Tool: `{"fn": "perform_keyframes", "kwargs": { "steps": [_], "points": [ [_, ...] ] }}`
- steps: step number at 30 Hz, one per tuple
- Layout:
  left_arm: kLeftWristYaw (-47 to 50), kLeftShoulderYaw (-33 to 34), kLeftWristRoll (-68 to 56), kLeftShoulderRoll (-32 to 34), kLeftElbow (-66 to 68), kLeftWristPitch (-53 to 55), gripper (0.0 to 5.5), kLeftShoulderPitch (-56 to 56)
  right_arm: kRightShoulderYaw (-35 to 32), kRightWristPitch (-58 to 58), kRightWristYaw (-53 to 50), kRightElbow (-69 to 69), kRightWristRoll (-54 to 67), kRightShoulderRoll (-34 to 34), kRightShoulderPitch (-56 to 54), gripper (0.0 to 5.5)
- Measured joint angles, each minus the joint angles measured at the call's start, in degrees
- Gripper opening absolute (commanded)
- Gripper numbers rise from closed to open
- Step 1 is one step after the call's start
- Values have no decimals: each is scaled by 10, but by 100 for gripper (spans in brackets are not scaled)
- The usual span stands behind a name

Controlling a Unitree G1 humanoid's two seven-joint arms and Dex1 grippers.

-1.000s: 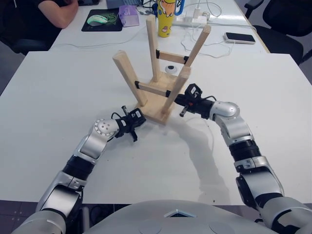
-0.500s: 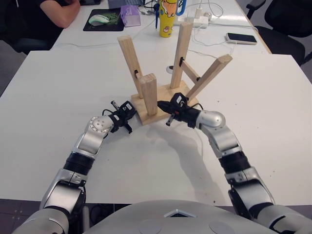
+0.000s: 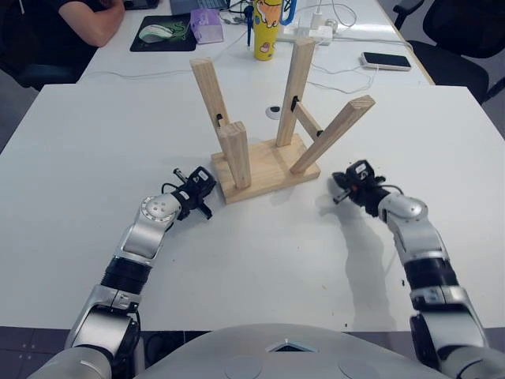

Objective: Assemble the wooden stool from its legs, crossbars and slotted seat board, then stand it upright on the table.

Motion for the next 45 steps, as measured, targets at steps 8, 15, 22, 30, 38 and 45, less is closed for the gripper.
{"fn": "perform_keyframes", "kwargs": {
  "steps": [8,15,22,30,38,45],
  "points": [
    [-2,-31,1,-20,-41,36,0,12,37,-74,7,121,-31,27,-63,2],
    [-3,-17,-12,-14,-77,53,0,41,39,-27,83,-35,3,-8,38,2],
    [-3,-6,-21,-1,-118,55,0,90,31,50,86,-193,25,-27,145,2],
    [82,-7,30,0,-110,2,0,121,9,43,-4,-229,12,-10,205,2],
    [109,-12,45,-4,-182,17,0,195,10,40,-32,-235,0,-12,218,2],
    [75,-36,22,-25,-205,71,0,174,31,72,-2,-276,17,-9,226,2]
  ]
}}
